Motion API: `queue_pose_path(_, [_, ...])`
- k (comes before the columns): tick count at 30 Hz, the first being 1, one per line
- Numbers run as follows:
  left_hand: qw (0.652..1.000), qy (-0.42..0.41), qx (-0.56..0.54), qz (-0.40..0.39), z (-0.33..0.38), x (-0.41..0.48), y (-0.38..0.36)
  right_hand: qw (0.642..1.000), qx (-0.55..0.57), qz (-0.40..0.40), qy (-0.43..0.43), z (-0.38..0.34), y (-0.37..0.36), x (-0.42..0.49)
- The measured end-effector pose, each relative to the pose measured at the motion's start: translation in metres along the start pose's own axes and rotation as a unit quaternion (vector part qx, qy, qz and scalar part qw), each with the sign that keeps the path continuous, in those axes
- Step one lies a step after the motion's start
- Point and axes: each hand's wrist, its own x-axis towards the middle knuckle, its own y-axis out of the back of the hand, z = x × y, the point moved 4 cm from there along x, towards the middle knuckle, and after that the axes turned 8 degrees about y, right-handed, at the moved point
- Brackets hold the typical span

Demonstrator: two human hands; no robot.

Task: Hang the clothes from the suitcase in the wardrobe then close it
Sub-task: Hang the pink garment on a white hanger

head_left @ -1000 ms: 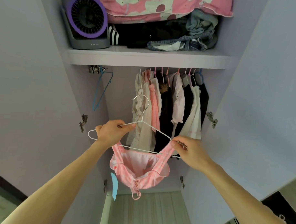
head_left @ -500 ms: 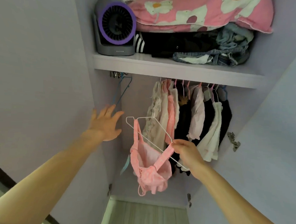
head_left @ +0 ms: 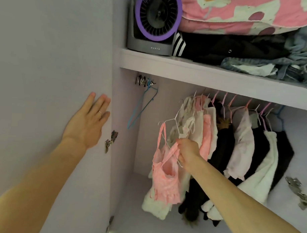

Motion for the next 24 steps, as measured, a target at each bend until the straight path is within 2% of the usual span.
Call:
queue_pose_path(8, [0.999, 0.020, 0.010, 0.034, 0.003, 0.009, -0.009, 0.978, -0.060, 0.085, 0.181, -0.043, -0.042, 0.048])
queue_pose_path(12, [0.999, 0.023, 0.011, 0.039, 0.003, 0.010, -0.015, 0.958, -0.084, 0.141, 0.235, -0.061, -0.054, 0.061])
queue_pose_path(18, [0.997, 0.027, 0.007, 0.068, 0.003, 0.013, -0.019, 0.954, -0.140, 0.151, 0.220, -0.086, -0.059, 0.096])
queue_pose_path(24, [0.996, 0.024, 0.005, 0.082, 0.005, 0.013, -0.022, 0.973, -0.132, 0.075, 0.176, -0.073, -0.063, 0.115])
